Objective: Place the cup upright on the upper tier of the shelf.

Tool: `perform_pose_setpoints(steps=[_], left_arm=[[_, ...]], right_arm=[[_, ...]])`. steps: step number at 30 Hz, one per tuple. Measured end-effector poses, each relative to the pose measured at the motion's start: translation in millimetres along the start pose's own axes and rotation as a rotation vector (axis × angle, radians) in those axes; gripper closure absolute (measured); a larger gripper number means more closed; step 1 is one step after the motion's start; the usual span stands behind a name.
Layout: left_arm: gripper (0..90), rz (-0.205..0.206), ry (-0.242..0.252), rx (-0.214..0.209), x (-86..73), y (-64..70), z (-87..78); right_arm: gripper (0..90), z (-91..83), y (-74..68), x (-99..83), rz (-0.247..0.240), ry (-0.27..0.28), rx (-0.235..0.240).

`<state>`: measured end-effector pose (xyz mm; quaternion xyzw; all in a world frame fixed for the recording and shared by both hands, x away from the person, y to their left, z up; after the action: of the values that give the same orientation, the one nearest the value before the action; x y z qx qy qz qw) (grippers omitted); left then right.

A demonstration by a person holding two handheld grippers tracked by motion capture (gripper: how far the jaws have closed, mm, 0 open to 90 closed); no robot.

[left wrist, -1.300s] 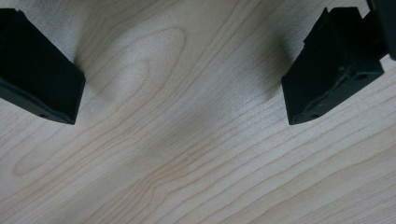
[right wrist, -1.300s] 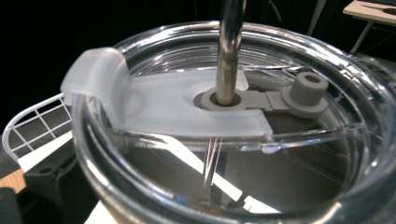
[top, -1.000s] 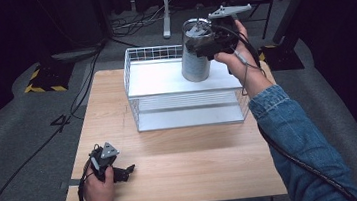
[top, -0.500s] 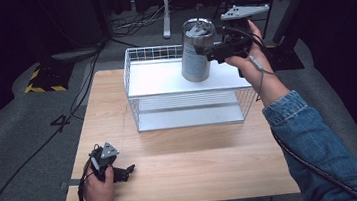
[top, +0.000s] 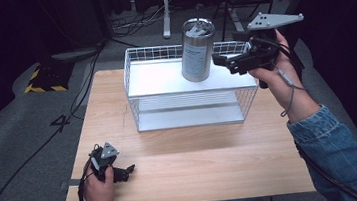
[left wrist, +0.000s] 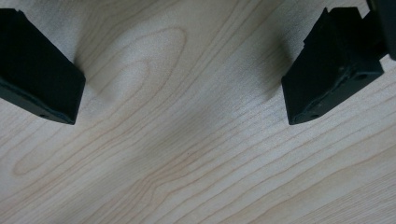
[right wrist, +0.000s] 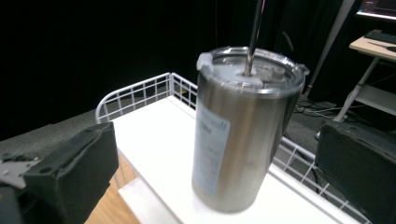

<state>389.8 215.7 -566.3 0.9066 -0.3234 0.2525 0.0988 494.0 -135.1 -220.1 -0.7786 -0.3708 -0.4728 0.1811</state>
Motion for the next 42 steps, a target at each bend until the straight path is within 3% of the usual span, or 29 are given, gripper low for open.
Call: perform_pose_setpoints(steps=[6, 12, 21, 31, 41, 42], left_arm=[[0.0, 0.000, 0.000, 0.000, 0.0, 0.0, 0.0], [0.0, -0.001, 0.000, 0.001, 0.0, -0.2, 0.0], [0.0, -0.001, 0.000, 0.001, 0.0, -0.2, 0.0], [0.0, -0.002, 0.000, 0.001, 0.0, -0.1, 0.0], [0.0, -0.002, 0.000, 0.001, 0.0, -0.1, 0.0], [0.0, -0.002, 0.000, 0.001, 0.0, -0.1, 0.0]], right_arm=[[0.2, -13.4, -2.7, -19.8, 0.009, -0.011, 0.014], [0.3, -24.5, -5.3, -41.1, -0.013, -0.062, -0.016], [0.4, -34.4, -10.4, -74.7, 0.010, -0.116, 0.004], [0.4, -40.6, -2.0, -121.7, 0.057, -0.160, 0.000], [0.8, -37.7, 10.1, -174.0, 0.107, -0.236, -0.031], [0.9, -34.5, 11.1, -186.8, 0.116, -0.261, -0.031]])
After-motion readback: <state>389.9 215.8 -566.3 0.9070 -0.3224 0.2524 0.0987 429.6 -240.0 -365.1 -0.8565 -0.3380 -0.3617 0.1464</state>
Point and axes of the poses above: each handheld gripper's, and its own axes: z roughly forward along the jaws, x roughly out of its top, y roughly to its right, the point moved 8 cm from there along z, roughly forward along the jaws, and after that the axes turned 10 degrees about -y, right-handed, at the moved point
